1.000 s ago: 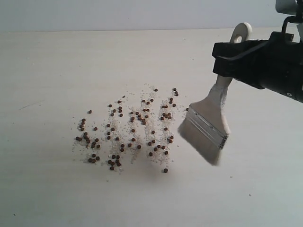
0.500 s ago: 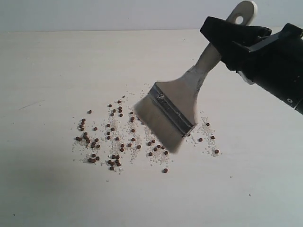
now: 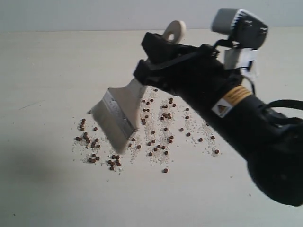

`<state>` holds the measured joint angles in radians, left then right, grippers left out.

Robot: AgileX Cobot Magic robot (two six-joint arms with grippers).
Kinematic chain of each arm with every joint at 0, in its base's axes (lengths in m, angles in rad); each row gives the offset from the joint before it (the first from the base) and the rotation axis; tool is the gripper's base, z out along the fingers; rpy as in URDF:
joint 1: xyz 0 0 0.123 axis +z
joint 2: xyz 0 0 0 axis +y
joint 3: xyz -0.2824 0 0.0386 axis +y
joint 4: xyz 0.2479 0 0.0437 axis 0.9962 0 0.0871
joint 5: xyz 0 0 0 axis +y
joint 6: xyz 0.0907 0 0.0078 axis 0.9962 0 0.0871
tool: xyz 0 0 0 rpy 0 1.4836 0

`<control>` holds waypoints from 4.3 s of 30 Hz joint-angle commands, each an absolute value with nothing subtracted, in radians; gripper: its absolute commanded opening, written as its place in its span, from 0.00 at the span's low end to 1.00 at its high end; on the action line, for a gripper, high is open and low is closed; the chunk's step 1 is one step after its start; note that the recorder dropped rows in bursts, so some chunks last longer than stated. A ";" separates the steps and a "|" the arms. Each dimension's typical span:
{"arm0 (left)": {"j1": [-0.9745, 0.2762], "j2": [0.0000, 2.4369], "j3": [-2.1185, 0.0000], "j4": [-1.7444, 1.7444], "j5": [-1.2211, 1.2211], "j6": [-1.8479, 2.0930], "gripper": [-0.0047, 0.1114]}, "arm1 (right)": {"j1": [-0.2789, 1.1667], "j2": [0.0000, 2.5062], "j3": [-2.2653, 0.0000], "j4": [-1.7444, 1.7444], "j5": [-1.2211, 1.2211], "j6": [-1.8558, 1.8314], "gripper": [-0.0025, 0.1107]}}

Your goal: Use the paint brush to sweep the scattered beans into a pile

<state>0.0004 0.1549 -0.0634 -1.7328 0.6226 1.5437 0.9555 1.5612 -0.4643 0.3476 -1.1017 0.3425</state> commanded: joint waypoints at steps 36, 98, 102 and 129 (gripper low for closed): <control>0.003 0.146 -0.056 -1.744 0.621 1.537 0.04 | 1.071 2.024 -0.915 0.956 -1.017 -0.313 0.02; 0.003 0.146 -0.056 -1.744 0.623 1.537 0.04 | 1.123 1.800 -0.959 1.156 -1.139 -0.701 0.02; 0.003 0.146 -0.056 -1.744 0.623 1.537 0.04 | 1.184 1.711 -0.799 1.040 -1.137 -0.460 0.02; 0.003 0.146 -0.056 -1.744 0.621 1.537 0.04 | 1.283 1.916 -0.704 0.852 -1.093 -0.139 0.02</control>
<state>0.0004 0.1549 -0.0634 -1.7328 0.6226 1.5437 1.2823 1.9176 -0.7055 0.7847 -1.1070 -0.0193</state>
